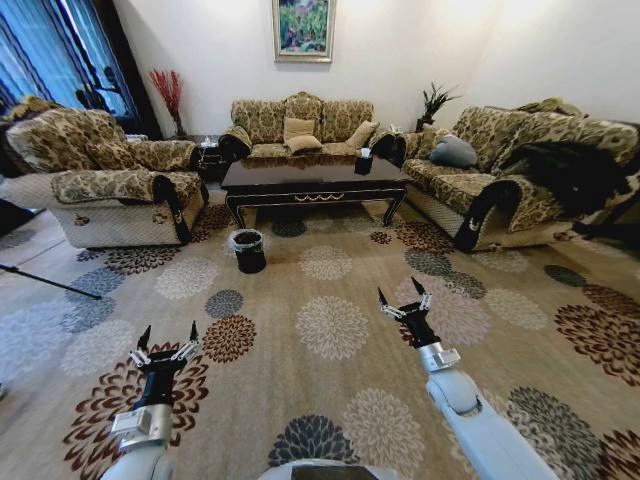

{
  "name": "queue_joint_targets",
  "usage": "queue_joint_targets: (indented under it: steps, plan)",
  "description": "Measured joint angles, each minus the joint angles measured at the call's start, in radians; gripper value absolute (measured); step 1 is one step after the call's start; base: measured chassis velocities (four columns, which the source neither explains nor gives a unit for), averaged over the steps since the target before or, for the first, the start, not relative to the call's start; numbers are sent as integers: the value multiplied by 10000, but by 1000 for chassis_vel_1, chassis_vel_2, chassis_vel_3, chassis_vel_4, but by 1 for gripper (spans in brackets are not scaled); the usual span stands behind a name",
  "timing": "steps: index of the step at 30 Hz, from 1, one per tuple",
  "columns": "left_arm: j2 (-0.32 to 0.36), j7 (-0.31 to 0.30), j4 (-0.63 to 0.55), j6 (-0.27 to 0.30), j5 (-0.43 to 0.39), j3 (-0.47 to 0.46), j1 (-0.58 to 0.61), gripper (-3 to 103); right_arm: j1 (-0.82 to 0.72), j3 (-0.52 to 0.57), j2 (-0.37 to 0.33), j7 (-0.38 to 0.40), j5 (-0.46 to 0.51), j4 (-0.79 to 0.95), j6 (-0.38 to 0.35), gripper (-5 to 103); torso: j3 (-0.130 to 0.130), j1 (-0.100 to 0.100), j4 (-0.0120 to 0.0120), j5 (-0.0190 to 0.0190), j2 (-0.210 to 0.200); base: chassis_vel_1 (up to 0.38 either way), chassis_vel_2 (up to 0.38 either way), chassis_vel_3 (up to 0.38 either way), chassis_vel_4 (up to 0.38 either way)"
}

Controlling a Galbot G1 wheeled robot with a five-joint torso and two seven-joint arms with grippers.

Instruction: Move to the front of the table and pick up the trash from the floor, then place it into the trash bin.

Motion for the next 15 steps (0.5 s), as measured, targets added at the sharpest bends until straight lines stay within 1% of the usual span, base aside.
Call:
queue_joint_targets:
  steps: [15]
  plan:
    - [0, 0, 0, -1, 0, 0, 0, 100, 0, 0, 0, 0, 0, 0, 0, 100, 393, 292, 0, 0, 682, 0, 0, 0, 0]
